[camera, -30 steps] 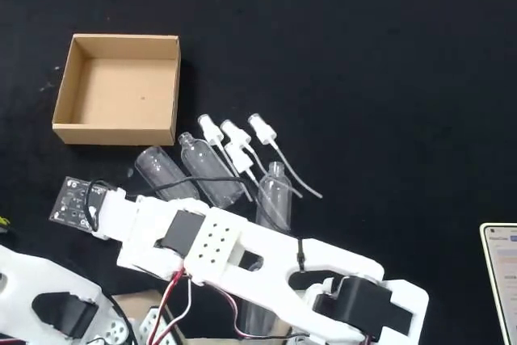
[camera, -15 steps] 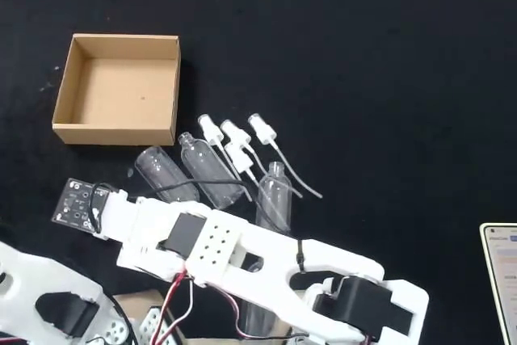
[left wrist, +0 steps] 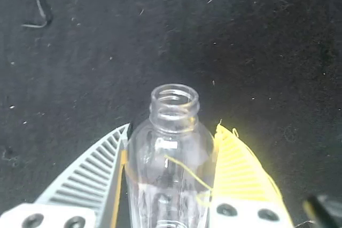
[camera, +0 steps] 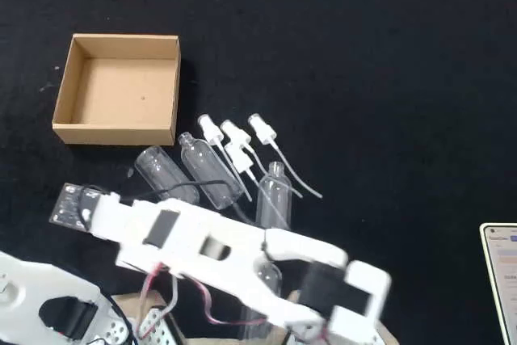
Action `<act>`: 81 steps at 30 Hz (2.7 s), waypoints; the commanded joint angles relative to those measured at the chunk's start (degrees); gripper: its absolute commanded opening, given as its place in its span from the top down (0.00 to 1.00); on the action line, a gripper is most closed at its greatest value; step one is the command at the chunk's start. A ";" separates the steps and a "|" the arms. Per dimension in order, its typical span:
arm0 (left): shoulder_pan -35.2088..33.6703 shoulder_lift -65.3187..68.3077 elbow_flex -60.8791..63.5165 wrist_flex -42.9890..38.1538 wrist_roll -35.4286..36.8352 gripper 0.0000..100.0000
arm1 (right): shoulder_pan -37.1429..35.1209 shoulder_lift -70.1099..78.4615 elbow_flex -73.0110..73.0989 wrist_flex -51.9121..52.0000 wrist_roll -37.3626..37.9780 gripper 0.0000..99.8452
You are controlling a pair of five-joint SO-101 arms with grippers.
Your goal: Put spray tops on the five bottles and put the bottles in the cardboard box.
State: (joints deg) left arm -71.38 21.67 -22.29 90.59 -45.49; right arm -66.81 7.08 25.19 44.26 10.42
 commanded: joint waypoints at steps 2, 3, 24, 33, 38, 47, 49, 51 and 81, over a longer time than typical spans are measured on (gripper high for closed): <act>-3.30 -3.78 -4.09 0.26 0.35 0.87 | -0.88 7.87 -13.32 3.08 -0.44 0.77; -3.82 -3.78 -4.09 0.26 0.26 0.87 | -0.88 9.27 -15.08 3.25 -0.44 0.77; -5.76 -3.96 -4.18 0.44 0.53 0.87 | -0.79 9.71 -23.52 3.16 -0.62 0.77; -10.15 -3.69 -6.90 0.44 0.26 0.87 | -1.41 12.35 -25.63 2.81 -4.84 0.77; -12.62 -3.69 -7.52 0.70 0.18 0.87 | -1.58 18.42 -29.14 3.16 -4.92 0.77; -13.58 -3.69 -6.99 0.70 0.18 0.87 | -1.67 24.92 -35.82 8.26 -4.48 0.79; -13.41 -3.69 -6.99 0.70 0.18 0.87 | -1.58 25.63 -37.93 11.52 -4.48 0.84; -12.62 -3.69 -6.90 0.79 0.18 0.87 | -1.32 25.80 -39.87 13.98 -4.48 0.91; 0.22 -15.91 3.56 9.41 0.79 0.87 | 14.07 -8.75 -47.16 32.00 -14.15 0.99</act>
State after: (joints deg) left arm -74.11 16.13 -25.01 100.09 -45.23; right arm -55.82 9.27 -28.35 79.60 -3.12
